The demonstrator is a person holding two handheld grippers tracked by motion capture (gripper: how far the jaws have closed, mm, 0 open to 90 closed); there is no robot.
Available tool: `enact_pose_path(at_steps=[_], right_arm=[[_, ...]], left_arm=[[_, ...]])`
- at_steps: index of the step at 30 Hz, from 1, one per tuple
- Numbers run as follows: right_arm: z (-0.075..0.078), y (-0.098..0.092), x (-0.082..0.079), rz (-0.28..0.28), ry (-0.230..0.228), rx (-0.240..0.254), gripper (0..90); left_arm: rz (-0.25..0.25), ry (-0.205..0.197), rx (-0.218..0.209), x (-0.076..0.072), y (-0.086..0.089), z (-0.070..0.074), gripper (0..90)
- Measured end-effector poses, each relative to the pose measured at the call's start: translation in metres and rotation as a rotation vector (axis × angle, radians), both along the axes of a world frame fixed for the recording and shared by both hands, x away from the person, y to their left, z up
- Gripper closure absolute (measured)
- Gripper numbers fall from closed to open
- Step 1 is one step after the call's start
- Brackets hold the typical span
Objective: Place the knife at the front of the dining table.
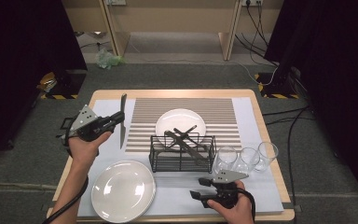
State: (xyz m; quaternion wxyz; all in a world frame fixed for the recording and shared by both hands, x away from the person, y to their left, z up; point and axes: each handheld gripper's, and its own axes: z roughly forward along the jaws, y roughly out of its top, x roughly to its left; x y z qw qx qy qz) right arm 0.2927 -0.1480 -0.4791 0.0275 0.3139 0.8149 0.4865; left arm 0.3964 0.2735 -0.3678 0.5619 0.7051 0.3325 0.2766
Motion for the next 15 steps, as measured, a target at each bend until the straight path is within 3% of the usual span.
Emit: enact_pose_path(at_steps=[15], right_arm=[[0.0000,0.0002,-0.0004,0.001,0.002,-0.001,39.5]], left_arm=[[0.018,0.025,0.028,0.0031,0.0016,-0.0064,83.5]])
